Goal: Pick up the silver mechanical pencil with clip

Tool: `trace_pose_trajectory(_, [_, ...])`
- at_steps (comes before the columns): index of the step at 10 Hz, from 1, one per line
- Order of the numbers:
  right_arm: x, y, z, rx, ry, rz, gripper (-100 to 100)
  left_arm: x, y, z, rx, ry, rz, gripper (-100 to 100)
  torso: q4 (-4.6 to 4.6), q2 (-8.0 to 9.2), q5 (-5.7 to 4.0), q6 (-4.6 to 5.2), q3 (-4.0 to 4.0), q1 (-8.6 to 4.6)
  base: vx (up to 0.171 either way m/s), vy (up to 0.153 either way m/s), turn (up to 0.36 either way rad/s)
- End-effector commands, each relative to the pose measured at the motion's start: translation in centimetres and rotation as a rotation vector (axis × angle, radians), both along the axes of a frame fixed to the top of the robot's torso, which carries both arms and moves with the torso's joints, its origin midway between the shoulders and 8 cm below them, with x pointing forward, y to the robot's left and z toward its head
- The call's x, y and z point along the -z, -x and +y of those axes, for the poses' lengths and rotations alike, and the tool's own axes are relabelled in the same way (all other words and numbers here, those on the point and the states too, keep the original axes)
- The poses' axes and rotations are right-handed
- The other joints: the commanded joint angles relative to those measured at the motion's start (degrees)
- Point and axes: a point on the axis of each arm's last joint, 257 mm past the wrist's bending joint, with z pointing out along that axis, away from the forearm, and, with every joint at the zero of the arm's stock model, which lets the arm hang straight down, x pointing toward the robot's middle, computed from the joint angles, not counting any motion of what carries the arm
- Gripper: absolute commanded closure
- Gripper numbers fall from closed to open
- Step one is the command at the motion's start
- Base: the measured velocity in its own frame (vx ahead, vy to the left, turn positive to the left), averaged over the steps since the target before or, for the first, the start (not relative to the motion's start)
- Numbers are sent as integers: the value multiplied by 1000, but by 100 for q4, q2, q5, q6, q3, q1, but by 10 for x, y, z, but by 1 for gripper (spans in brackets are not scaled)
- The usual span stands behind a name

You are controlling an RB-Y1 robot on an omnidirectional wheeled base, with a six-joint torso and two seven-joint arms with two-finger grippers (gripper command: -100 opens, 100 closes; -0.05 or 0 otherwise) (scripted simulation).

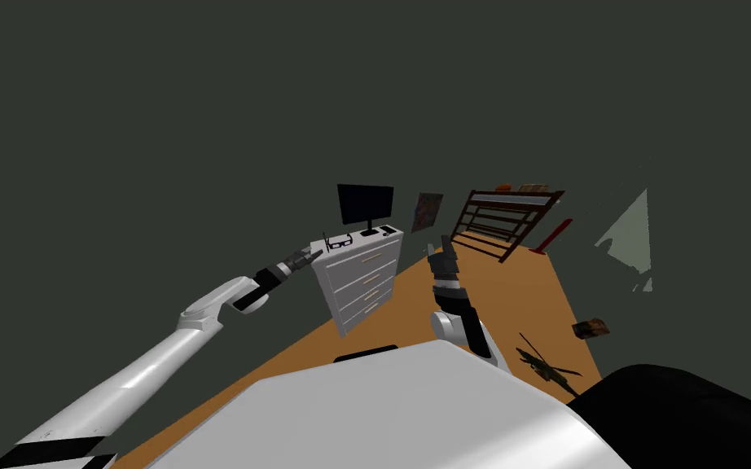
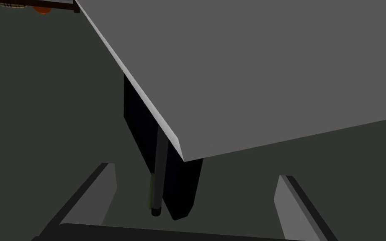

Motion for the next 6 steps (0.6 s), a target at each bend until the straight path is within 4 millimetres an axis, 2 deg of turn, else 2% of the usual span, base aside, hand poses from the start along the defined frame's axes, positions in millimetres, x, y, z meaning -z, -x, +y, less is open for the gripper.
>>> trace_pose_trajectory(1, [0,0,0,0,0,0,0,3,-8,-25,38,15,2,-100,0,0,0,0,0,0,34,16,356])
trace_pose_trajectory(2, [0,0,0,0,0,0,0,-13,-13,-31,48,14,-27,-100,0,-1,0,2,-1,0,15,2,86])
trace_pose_trajectory(3, [0,0,0,0,0,0,0,-13,-13,-31,48,14,-27,-100,2,5,-3,8,3,-5,3,2,-40])
trace_pose_trajectory(4, [0,0,0,0,0,0,0,7,-16,-61,97,25,15,-100,2,10,-2,8,5,-6,23,21,386])
trace_pose_trajectory(5, [0,0,0,0,0,0,0,-8,-22,-78,120,25,-18,-100,1,4,0,-1,3,0,30,15,356])
trace_pose_trajectory(6, [0,0,0,0,0,0,0,-14,-23,-80,124,24,-29,-100,1,2,-1,3,1,0,18,3,41])
